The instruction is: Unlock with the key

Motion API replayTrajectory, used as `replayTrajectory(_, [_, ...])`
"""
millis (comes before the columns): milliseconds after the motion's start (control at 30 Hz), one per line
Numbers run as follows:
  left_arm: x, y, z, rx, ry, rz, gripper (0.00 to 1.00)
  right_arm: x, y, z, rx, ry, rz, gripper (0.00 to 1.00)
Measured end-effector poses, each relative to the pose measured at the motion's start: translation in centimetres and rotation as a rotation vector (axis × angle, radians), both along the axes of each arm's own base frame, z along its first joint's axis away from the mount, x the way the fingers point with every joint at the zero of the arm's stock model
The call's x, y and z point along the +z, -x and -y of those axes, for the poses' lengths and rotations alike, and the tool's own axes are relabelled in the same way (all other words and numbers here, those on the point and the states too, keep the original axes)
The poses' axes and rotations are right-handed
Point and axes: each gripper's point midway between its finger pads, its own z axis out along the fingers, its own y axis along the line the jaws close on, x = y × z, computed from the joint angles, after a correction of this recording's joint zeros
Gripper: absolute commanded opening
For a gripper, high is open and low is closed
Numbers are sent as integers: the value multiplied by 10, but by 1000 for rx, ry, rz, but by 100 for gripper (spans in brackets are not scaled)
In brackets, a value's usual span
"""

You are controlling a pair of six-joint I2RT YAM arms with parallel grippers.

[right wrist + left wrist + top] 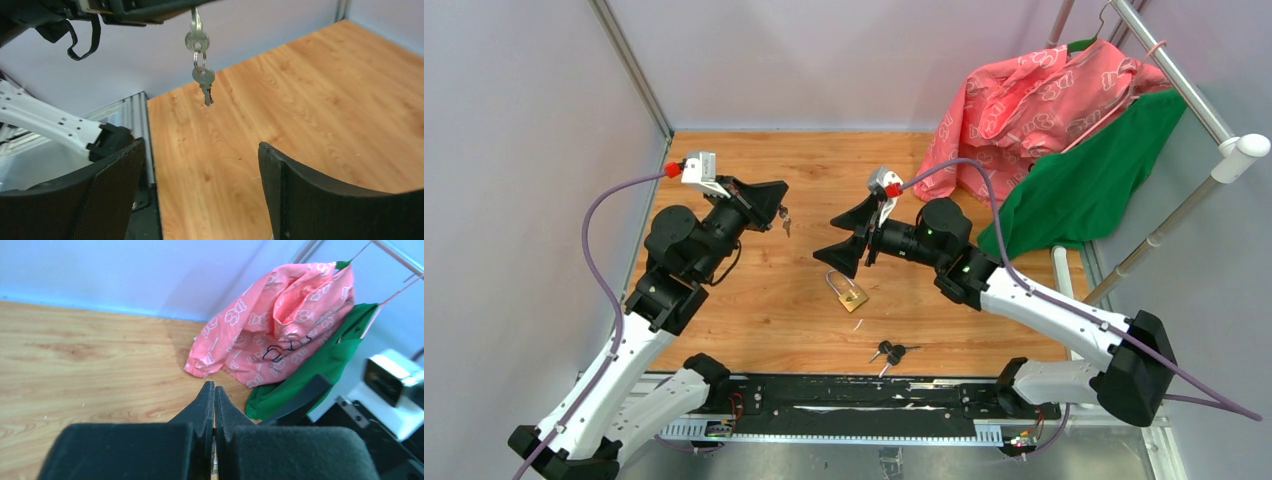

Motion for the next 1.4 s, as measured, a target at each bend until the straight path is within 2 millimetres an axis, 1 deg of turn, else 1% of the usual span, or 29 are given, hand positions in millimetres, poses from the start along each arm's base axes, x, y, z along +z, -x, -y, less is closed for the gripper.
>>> replayTrajectory(33, [5,2,1,-10,5,20,0,-5,0,-1,16,1,-42,88])
replayTrajectory(100, [11,4,2,-21,11,46,0,-8,3,-1,40,-7,-95,88])
replayTrajectory(167, [19,7,3,-33,20,73,0,1,10,-1,70,-45,-120,88])
replayTrajectory(267, [29,13,4,-53,41,113,0,16,16,-1,95,-100,-130,88])
replayTrajectory(333, [35,17,3,-63,58,134,0,23,17,-2,101,-126,-141,88])
replayTrajectory(467, [46,23,3,-78,93,161,0,33,14,-6,104,-159,-158,81])
replayTrajectory(600, [55,28,7,-112,136,176,0,49,8,-10,118,-220,-141,77])
replayTrajectory(767, [65,35,14,-163,185,182,0,65,0,-16,144,-286,-118,66])
replayTrajectory(833, [67,37,15,-178,198,183,0,73,1,-18,167,-312,-109,62])
replayTrajectory(1100, [84,48,16,-215,247,218,0,106,13,-22,275,-411,-77,55])
replayTrajectory(1200, [86,50,16,-220,255,223,0,113,15,-22,298,-434,-75,53])
replayTrajectory(1400, [92,53,17,-238,277,235,0,114,15,-25,320,-445,-94,47])
